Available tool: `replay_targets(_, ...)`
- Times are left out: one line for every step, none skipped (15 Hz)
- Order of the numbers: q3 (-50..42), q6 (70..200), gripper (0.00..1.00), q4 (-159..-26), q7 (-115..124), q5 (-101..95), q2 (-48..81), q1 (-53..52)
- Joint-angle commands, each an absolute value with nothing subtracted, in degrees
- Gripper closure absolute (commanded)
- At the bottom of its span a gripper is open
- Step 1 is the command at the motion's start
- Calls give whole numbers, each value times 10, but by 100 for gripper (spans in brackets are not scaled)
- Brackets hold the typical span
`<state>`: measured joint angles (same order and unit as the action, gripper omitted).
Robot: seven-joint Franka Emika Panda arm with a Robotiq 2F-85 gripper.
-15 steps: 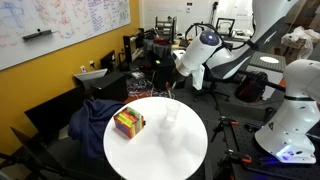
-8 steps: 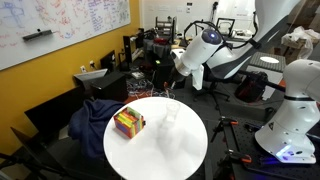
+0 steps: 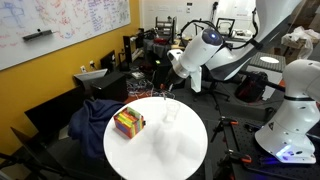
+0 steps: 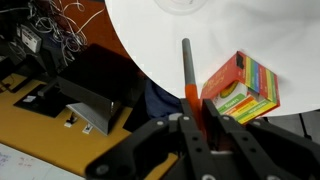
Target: Pick the marker from the cup and put it on the table
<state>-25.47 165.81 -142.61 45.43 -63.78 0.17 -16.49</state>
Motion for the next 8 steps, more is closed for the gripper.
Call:
replay_targets(-240, 1637, 96, -1400, 469, -629, 17, -178)
replay_targets(-236, 1636, 96, -1396, 467, -624, 22, -180)
replay_targets(-232, 1634, 96, -1389, 464, -617, 29, -183)
replay_targets(-227, 1633, 96, -1384, 460, -610, 35, -185)
replay_targets(-223, 1633, 96, -1378, 454, -598, 42, -187)
replay_targets(-217, 1634, 96, -1375, 439, -577, 50, -189)
replay_targets(-211, 1634, 96, -1371, 428, -557, 58, -191)
replay_targets(-204, 1632, 96, -1365, 420, -538, 67, -193)
